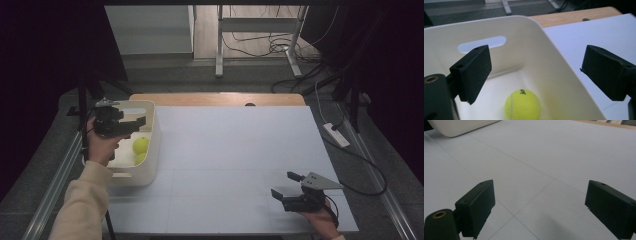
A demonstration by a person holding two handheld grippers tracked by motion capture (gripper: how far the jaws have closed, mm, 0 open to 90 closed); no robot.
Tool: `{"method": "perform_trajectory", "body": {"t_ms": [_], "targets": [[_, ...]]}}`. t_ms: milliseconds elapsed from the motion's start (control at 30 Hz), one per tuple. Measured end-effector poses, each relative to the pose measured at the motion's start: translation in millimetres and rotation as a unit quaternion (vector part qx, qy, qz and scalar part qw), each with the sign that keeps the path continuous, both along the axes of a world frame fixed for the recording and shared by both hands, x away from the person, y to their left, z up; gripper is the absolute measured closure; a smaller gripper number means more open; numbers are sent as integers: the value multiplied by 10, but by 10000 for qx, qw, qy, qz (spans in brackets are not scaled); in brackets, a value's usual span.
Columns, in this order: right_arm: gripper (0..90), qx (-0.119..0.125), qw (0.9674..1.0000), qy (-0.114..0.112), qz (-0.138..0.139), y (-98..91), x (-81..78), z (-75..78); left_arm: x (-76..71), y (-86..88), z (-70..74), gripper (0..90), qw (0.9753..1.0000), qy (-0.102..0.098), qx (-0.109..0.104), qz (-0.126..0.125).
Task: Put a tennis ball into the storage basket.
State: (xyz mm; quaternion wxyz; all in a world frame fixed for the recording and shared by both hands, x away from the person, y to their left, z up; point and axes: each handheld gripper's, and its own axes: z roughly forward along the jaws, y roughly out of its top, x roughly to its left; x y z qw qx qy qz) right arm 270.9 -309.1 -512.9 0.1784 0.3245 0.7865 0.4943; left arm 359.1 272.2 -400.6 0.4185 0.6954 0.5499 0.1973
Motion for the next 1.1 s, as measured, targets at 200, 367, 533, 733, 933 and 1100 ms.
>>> {"method": "perform_trajectory", "body": {"t_ms": [200, 367, 533, 733, 933, 1100], "targets": [[91, 2, 10000, 11, 19, -7, 8, -5, -91, -42, 79, 100, 9990, -184, -242, -338], [91, 35, 10000, 18, 12, -10, 14, -7, -144, -90, 99, 100, 9978, -258, -308, -534], [91, 50, 10000, 26, 15, -12, 26, -7, -190, -159, 113, 104, 9960, -326, -381, -741], [91, 75, 10000, 27, 16, -10, 24, -4, -273, -245, 134, 103, 9932, -381, -451, -1003], [91, 56, 10000, 15, 14, -4, 12, 3, -355, -335, 150, 104, 9904, -483, -508, -1188], [91, 56, 10000, 8, 41, 14, 6, 3, -435, -423, 188, 106, 9876, -555, -502, -1379]]}}
